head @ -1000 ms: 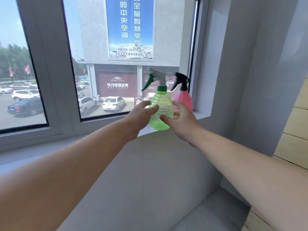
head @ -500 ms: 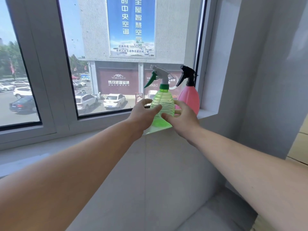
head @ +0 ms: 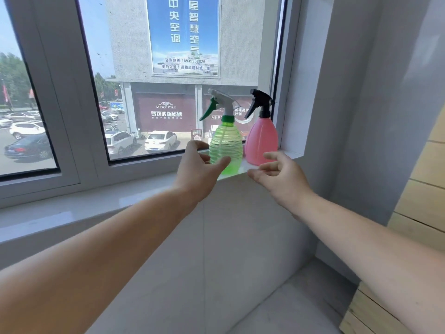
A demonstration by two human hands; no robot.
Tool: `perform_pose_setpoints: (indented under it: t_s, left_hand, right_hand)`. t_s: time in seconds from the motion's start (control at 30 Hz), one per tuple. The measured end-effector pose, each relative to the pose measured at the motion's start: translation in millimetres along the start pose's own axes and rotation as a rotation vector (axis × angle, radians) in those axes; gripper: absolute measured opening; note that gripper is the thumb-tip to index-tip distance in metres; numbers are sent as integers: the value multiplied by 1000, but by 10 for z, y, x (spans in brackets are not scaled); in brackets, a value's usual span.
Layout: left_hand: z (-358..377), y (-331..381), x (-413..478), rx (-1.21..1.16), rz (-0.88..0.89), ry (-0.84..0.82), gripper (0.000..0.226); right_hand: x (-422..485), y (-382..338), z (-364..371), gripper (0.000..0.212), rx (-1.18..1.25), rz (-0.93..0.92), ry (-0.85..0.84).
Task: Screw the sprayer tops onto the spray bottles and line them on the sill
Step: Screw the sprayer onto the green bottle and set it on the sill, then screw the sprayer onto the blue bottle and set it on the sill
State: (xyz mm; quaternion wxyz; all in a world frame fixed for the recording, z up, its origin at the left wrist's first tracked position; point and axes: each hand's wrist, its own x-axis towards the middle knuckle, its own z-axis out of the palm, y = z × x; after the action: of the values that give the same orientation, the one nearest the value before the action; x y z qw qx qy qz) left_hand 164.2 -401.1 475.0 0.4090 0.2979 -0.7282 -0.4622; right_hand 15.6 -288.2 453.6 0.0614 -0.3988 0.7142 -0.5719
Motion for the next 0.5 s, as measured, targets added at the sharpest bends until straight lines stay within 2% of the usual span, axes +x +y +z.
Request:
perform_pose_setpoints:
  t_s: [0.1,0.23,0.33,0.5]
  left_hand:
    - [171,-77,-354,-12,-16,-89,46]
    - [597,-474,-784,-22,-169,-316,42]
    - [992,-948,-1122,5,-360,-512,53]
    - [1568,-1769,-1628,204,-565,-745,71]
  right_hand:
    - [-362,212,-221,44,-8,53,-8]
    - [-909,750,-480,32,-28,190,-2]
    - [-1363,1332,-640,24,-90,339,-15]
    - [-1992,2403,-791,20,-197,590,-90]
